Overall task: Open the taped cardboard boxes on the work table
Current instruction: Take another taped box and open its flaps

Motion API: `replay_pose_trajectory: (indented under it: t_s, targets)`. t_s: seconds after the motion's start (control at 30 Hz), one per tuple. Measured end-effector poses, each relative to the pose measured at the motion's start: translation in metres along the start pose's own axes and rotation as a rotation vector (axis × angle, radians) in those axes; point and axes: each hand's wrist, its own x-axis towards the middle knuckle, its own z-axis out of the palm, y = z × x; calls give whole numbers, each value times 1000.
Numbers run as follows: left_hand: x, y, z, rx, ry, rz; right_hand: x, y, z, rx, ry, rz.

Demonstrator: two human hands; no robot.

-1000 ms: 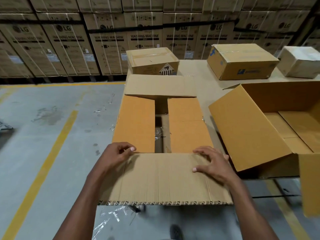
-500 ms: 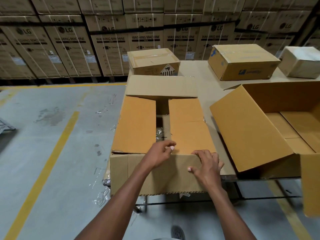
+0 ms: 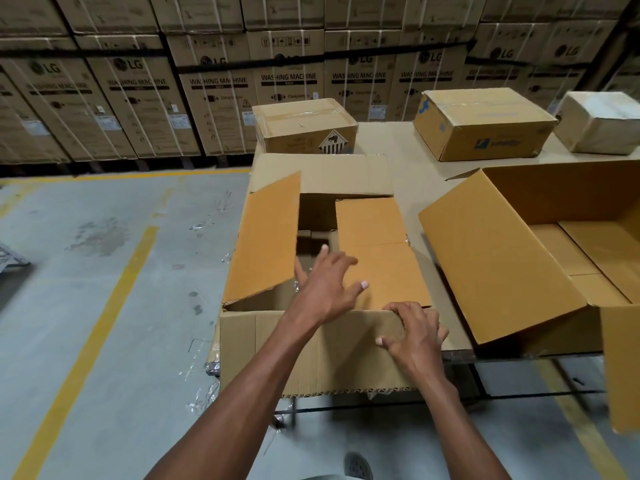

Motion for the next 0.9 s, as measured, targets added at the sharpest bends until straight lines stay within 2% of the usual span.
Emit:
replay_pose_trajectory:
  t_s: [0.1, 0.2, 0.3, 0.4, 0.6, 0.9]
  targets:
    - [3, -14, -26, 9, 219, -64, 0, -1, -1, 23, 2, 5]
    - [3, -46, -47, 201, 311, -203, 2, -2, 0, 36, -6, 13]
    - [-4, -85, -57, 359, 251, -407, 4, -1, 1, 33, -16, 25]
    - [-15, -118, -55, 264, 179, -547, 5, -2, 2, 29, -17, 36]
    - [-34, -147, -34, 80, 58, -599, 8, -5, 2, 9, -21, 52]
    - [-36, -157, -10, 95, 54, -622, 11, -12, -7, -18, -103, 55]
